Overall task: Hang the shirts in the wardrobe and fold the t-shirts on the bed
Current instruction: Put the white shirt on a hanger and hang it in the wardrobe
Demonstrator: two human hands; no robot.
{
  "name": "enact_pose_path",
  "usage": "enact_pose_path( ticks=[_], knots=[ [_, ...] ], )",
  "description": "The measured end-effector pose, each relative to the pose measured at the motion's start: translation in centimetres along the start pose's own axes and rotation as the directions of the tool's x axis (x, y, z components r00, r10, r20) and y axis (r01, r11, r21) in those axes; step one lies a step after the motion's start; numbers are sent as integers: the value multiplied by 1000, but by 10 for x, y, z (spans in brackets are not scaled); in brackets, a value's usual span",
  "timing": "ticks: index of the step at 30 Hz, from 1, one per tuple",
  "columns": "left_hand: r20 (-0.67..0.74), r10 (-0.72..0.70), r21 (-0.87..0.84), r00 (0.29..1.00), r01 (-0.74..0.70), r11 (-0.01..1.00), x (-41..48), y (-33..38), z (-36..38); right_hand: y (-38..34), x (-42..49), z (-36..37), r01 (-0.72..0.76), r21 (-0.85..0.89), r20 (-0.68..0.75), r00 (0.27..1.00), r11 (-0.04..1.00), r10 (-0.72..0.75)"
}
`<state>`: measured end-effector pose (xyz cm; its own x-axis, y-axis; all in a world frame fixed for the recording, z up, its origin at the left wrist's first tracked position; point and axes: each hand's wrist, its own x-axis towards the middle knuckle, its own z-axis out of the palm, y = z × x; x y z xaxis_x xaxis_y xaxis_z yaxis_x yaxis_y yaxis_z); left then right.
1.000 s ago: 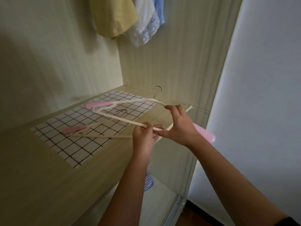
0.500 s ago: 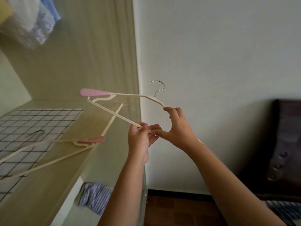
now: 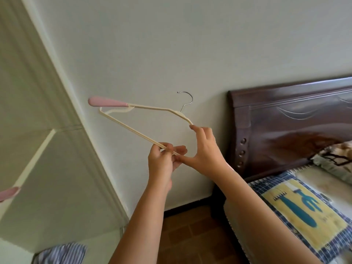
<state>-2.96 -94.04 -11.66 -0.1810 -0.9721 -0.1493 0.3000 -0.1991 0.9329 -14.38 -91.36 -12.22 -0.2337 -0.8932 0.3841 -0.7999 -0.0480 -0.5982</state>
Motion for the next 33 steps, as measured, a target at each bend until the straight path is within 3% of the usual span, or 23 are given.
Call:
enact_pose_path(
  ticks=[7, 15, 19, 24, 33],
  knots=[
    [260, -101, 78, 960, 83, 993, -4, -34, 108, 79, -20, -81, -193, -71, -174, 968, 979, 178],
    [552, -202, 221, 809, 91, 971, -34, -94, 236, 174, -79, -174, -431, -117, -370, 855, 895, 363],
    [659, -276, 331, 699, 60, 942, -66, -121, 282, 206, -121, -208, -540, -128, -473, 771, 832, 427],
    [745, -391, 383, 541, 132, 914, -104, -155, 327, 227, -171, -240, -669, -112, -554, 655, 734, 513],
    [798, -558, 549, 227, 105, 829, -133, -208, 383, 261, -223, -261, -860, 21, -684, 359, 510, 634]
  ],
)
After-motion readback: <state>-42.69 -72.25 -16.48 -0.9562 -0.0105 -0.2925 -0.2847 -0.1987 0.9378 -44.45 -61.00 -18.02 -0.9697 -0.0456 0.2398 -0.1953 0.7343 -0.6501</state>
